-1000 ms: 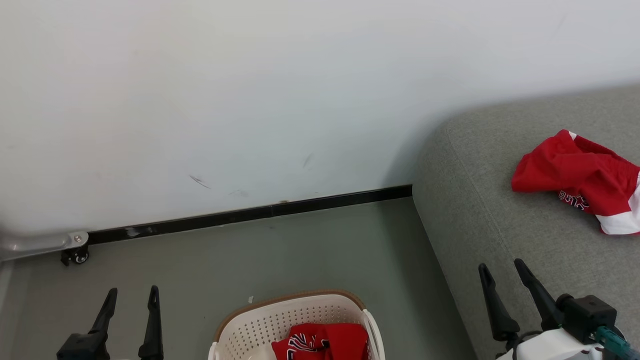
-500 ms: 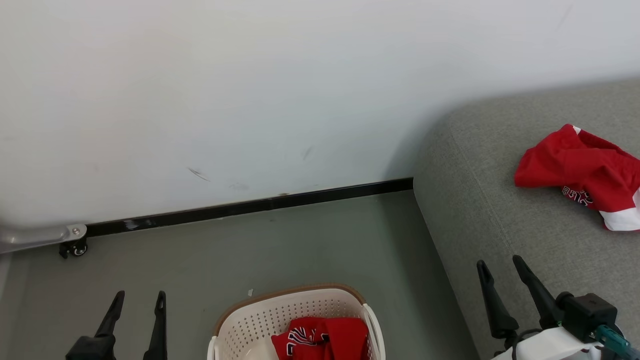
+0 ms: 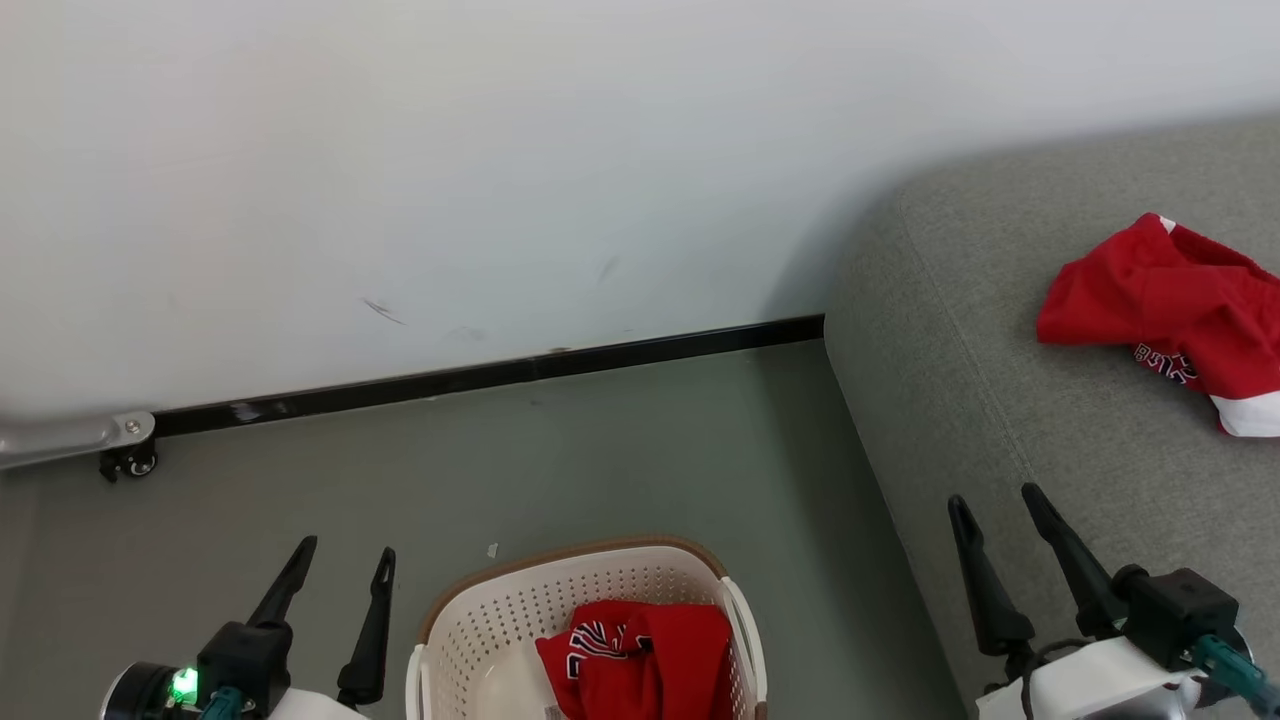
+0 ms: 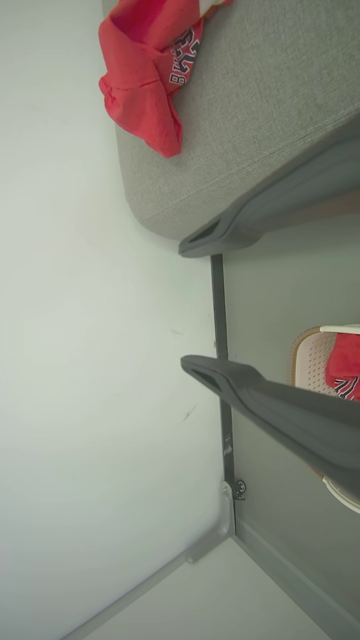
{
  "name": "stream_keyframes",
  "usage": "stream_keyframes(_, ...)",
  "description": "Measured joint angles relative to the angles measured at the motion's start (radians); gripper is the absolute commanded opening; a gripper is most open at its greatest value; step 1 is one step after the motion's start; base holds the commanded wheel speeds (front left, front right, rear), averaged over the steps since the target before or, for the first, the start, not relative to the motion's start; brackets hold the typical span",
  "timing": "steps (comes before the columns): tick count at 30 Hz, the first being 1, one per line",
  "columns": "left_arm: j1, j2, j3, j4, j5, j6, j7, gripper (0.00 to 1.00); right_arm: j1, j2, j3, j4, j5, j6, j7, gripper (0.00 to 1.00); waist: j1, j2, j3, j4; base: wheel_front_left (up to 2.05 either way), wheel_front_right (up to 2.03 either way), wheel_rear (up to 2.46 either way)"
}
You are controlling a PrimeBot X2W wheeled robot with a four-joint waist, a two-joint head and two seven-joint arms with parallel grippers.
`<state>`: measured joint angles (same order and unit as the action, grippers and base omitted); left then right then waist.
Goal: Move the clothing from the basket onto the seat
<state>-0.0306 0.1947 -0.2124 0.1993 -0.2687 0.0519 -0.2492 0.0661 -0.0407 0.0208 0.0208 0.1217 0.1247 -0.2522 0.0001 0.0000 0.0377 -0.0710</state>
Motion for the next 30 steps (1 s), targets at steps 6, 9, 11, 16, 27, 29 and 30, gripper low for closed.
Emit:
stream_keyframes(6,-0.051,-0.011,-0.038,0.034,0.014,-0.02,0.002,1.0,-0.01,0.0,-0.016,-0.027,-0.019,0.0,0.0,1.0,0.0,0.0,0.038,-0.007,0.0,0.0,0.0)
stream_keyframes(9,-0.076,-0.014,-0.053,0.055,0.018,-0.03,0.005,1.0,-0.011,0.0,-0.029,-0.045,-0.021,0.0,0.0,1.0,0.0,0.0,0.059,-0.012,0.0,0.0,0.0)
stream_keyframes(11,-0.093,-0.017,-0.062,0.068,0.024,-0.037,0.012,1.0,-0.013,0.0,-0.038,-0.055,-0.027,0.0,0.0,1.0,0.0,0.0,0.075,-0.015,0.0,0.0,0.0)
stream_keyframes(16,-0.138,-0.031,-0.083,0.104,0.034,-0.047,0.019,1.0,-0.019,0.0,-0.049,-0.086,-0.029,0.0,0.0,1.0,0.0,0.0,0.118,-0.025,0.0,0.0,0.0)
stream_keyframes(27,-0.235,-0.036,-0.139,0.17,0.088,-0.073,0.033,1.0,-0.085,0.0,-0.072,-0.15,-0.028,0.0,0.0,1.0,0.0,0.0,0.232,-0.054,0.0,0.0,0.0)
stream_keyframes(29,-0.255,-0.036,-0.148,0.181,0.097,-0.074,0.037,1.0,-0.099,0.0,-0.076,-0.16,-0.028,0.0,0.0,1.0,0.0,0.0,0.256,-0.061,0.0,0.0,0.0)
stream_keyframes(30,-0.264,-0.036,-0.153,0.185,0.101,-0.075,0.037,1.0,-0.106,0.0,-0.078,-0.166,-0.026,0.0,0.0,1.0,0.0,0.0,0.268,-0.065,0.0,0.0,0.0)
